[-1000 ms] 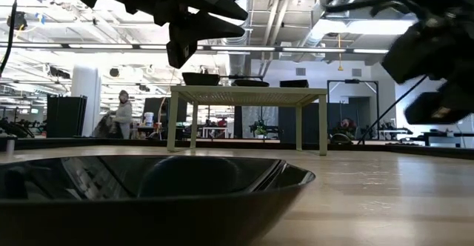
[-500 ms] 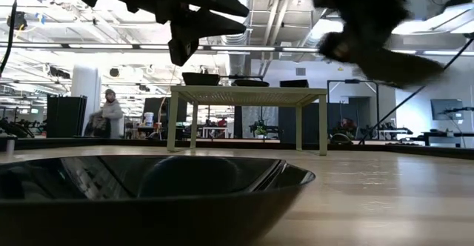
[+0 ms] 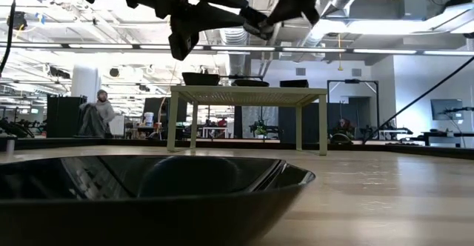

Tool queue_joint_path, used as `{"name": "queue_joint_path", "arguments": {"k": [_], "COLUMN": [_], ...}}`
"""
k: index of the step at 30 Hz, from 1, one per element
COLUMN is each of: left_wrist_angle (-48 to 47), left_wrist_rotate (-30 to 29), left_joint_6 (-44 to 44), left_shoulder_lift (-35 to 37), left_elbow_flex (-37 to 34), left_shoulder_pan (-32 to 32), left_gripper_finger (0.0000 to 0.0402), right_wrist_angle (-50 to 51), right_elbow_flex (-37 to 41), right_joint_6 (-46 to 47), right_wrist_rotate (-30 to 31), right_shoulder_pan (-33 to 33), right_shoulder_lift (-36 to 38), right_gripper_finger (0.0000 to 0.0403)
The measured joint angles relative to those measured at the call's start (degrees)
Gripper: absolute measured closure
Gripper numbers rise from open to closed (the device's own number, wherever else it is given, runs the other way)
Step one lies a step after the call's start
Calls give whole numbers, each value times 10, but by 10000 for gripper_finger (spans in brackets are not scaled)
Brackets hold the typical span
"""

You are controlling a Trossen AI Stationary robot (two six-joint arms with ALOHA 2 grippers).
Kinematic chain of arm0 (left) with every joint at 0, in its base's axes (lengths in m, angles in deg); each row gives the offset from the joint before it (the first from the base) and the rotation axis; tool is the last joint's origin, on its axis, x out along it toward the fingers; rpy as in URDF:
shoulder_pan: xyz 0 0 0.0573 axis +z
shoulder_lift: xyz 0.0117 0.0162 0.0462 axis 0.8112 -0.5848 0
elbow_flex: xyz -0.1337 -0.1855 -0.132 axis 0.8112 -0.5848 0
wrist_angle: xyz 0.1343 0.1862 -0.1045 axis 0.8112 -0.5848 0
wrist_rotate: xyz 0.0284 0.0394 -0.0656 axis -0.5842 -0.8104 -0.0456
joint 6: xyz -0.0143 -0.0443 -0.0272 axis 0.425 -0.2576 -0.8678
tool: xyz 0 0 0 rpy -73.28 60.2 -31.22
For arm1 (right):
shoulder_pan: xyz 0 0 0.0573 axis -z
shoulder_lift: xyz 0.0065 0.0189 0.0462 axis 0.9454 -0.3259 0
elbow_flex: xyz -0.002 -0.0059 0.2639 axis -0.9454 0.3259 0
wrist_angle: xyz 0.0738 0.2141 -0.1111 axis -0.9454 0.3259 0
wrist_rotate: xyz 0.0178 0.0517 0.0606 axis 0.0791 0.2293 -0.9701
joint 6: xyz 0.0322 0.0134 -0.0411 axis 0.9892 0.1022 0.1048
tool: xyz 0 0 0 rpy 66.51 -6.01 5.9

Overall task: Pick & Place Mini shaped plates
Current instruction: Stack the leaf-shaped plate on the leaf-shaped plate on the shelf

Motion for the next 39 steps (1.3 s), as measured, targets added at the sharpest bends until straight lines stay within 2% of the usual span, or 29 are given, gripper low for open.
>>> {"name": "queue_joint_path", "arguments": {"k": [3,7,16,29,39], "left_wrist_angle": [0,0,0,0,0], "left_wrist_rotate": [0,0,1,4,5], "left_joint_6": [0,0,0,0,0], "left_shoulder_lift": [0,0,0,0,0], "left_elbow_flex": [0,0,0,0,0], "left_shoulder_pan": [0,0,-1,-1,-1], "left_gripper_finger": [304,304,304,304,304], "right_wrist_angle": [-10,18,9,6,4], "right_elbow_flex": [0,1,1,1,1], "right_joint_6": [113,175,272,271,241], "right_wrist_rotate": [-15,-55,-67,-73,-71], "right_shoulder_pan": [57,110,109,98,99], "right_shoulder_lift": [-17,-46,-105,-125,-124], "right_gripper_finger": [401,401,401,398,339]}}
